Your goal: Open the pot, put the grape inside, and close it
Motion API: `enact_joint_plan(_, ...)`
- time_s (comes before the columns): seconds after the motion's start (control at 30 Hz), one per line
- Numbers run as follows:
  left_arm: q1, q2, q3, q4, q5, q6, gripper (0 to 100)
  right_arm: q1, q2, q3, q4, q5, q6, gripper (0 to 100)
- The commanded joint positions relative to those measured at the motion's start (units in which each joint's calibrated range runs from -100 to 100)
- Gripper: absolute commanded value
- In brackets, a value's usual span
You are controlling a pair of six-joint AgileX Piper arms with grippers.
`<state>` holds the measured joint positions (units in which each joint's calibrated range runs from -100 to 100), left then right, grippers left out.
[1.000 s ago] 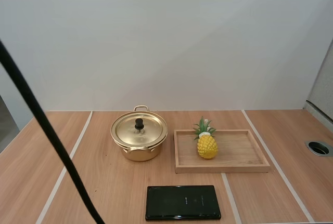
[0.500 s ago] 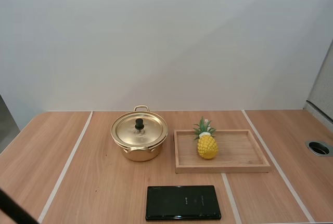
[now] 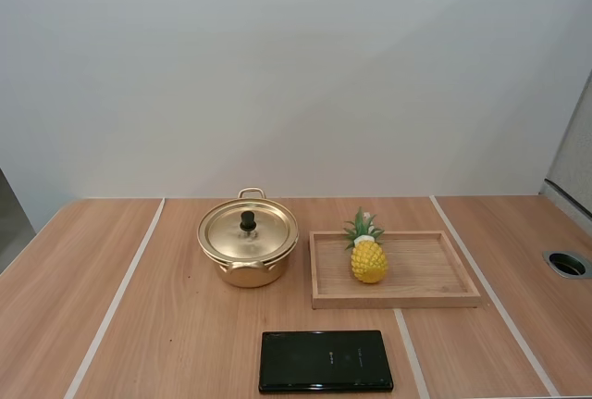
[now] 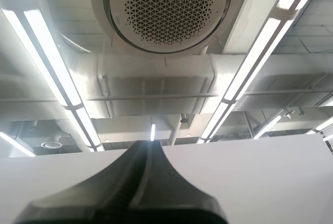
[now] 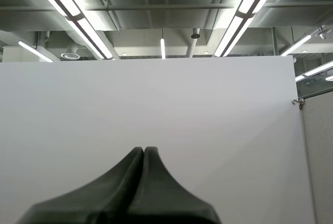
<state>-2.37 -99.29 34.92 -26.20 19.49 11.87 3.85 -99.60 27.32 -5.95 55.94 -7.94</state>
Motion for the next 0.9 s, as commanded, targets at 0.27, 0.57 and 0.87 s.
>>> enact_joint_plan(0.27, 2.08, -0.7, 4.4, 2.0, 0.5, -1.0, 0, -0.3, -0.4, 0.8, -0.3, 0.0, -1.4, 0)
enact_joint_plan(0.57, 2.08, -0.7, 18.0, 2.9, -8.6, -1.0, 0, -0.3, -0.4, 10.7, -0.3, 0.0, -1.4, 0)
enact_joint_plan(0.87, 2.08, -0.7, 39.3, 2.9, -23.9, -1.0, 0, -0.3, -0.4, 25.4, -2.7, -3.6, -1.4, 0)
